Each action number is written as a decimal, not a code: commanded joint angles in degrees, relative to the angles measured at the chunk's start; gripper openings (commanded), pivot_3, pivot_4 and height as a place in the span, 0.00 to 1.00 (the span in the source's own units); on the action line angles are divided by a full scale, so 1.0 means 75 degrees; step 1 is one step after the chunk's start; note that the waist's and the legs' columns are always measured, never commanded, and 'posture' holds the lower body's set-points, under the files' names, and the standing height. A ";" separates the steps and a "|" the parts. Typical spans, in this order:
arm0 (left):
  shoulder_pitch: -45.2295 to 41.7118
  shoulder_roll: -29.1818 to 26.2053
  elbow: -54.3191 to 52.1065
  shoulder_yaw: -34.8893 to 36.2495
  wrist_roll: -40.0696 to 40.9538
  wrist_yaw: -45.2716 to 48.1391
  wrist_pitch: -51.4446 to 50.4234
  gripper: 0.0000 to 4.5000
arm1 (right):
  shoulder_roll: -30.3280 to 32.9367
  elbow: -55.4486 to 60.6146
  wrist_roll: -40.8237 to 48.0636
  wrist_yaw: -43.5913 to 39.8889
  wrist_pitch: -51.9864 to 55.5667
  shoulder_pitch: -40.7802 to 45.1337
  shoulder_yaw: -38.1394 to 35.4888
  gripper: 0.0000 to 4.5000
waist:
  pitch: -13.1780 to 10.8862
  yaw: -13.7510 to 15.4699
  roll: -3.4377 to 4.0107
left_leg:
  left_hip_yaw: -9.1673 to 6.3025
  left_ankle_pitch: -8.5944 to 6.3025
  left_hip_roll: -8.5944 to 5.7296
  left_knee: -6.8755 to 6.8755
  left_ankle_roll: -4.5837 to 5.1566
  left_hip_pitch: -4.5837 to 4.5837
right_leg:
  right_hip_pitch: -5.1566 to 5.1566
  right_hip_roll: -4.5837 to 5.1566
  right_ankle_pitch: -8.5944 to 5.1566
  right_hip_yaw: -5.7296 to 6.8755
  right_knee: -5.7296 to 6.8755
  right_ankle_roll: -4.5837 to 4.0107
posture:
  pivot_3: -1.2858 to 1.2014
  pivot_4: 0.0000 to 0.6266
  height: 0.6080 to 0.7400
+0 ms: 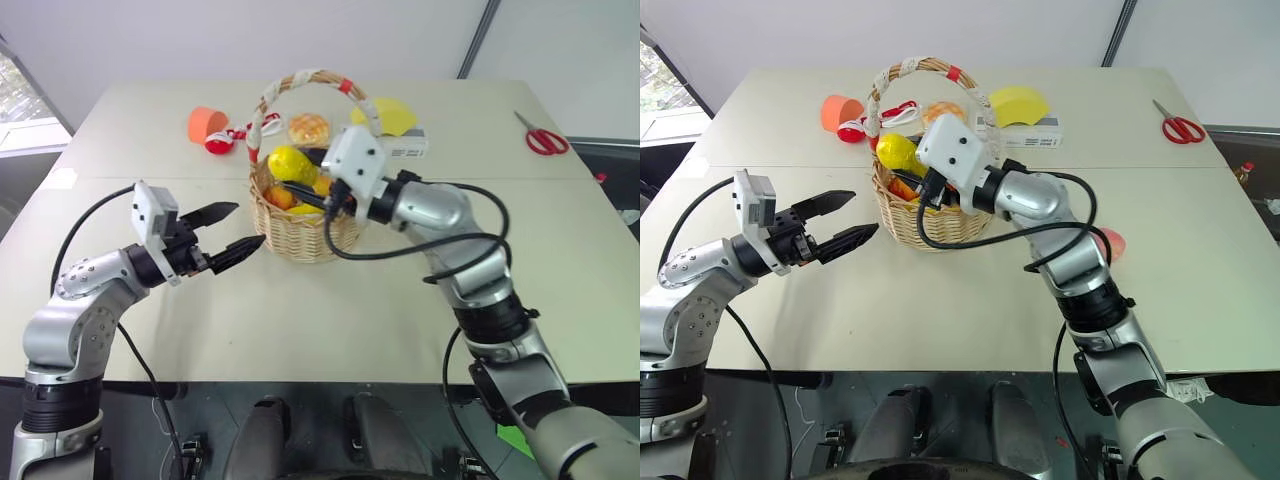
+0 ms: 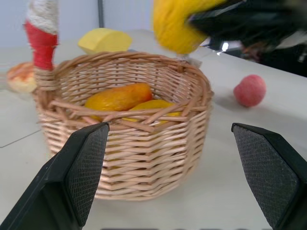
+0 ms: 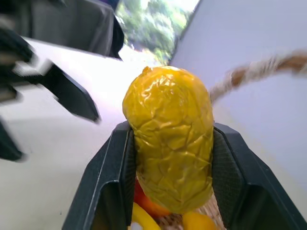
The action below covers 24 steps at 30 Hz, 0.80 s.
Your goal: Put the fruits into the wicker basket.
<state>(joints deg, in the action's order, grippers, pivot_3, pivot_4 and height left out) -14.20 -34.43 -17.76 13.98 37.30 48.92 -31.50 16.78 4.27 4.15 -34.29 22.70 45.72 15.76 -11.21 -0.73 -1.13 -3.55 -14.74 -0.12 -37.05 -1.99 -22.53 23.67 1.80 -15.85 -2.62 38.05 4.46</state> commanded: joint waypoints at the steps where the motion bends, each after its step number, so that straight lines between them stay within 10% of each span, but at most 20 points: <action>1: -0.0105 0.0081 -0.0423 -0.0069 0.0152 -0.0111 0.0146 0.98 | -0.0164 -0.0127 -0.0248 0.0239 -0.0159 0.0298 -0.0044 0.65 | 0.0000 -0.0011 0.0000 | 0.0001 0.0000 -0.0001 0.0001 0.0000 -0.0001 | 0.0000 0.0002 0.0000 -0.0001 -0.0001 0.0000 | 0.52 0.24 1.00; 4: -0.0144 0.0137 -0.0484 -0.0136 0.0189 -0.0172 0.0128 0.98 | -0.0167 -0.0013 -0.0318 0.0232 -0.0304 0.0298 -0.0119 0.99 | 0.0000 -0.0043 0.0001 | 0.0001 -0.0001 0.0001 0.0003 0.0001 0.0000 | 0.0003 -0.0001 0.0000 -0.0001 0.0001 0.0000 | 0.52 0.24 1.00; 8: -0.0195 0.0170 -0.0617 -0.0250 0.0278 -0.0226 0.0078 0.98 | 0.0260 0.0774 0.0021 -0.0231 -0.0335 0.0000 -0.0464 0.99 | -0.0001 -0.0057 0.0002 | 0.0002 -0.0001 0.0008 0.0002 0.0001 0.0005 | 0.0003 -0.0011 0.0000 -0.0002 0.0005 0.0001 | 0.52 0.24 1.00; 16: -0.0432 0.0385 -0.1228 -0.1499 0.0304 0.0011 -0.0096 0.98 | 0.3676 0.2649 0.1617 -0.2098 0.1005 -0.2937 -0.3131 0.99 | -0.0001 0.0115 -0.0001 | -0.0001 -0.0016 -0.0010 -0.0001 0.0027 0.0002 | -0.0040 0.0009 0.0007 0.0002 -0.0054 0.0016 | 0.52 0.24 1.00; 24: -0.0916 0.0951 -0.0965 -0.2927 -0.0397 0.0161 0.0293 0.98 | 0.3528 0.1641 0.1439 -0.1008 0.1094 -0.4742 -0.4268 0.99 | 0.0001 -0.0087 0.0004 | 0.0028 -0.0015 0.0008 -0.0004 0.0028 0.0035 | -0.0045 -0.0041 0.0008 -0.0028 -0.0033 0.0017 | 0.52 0.24 1.00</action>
<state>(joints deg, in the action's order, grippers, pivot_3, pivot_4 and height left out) -20.27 -27.46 -24.53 -7.20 35.21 49.35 -30.94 43.81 17.45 15.25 -44.38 31.04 9.86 -14.35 -11.20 -1.38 -1.09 -3.32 -14.84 -0.07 -37.09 -1.78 -22.26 23.34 1.45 -15.79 -2.85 37.82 4.58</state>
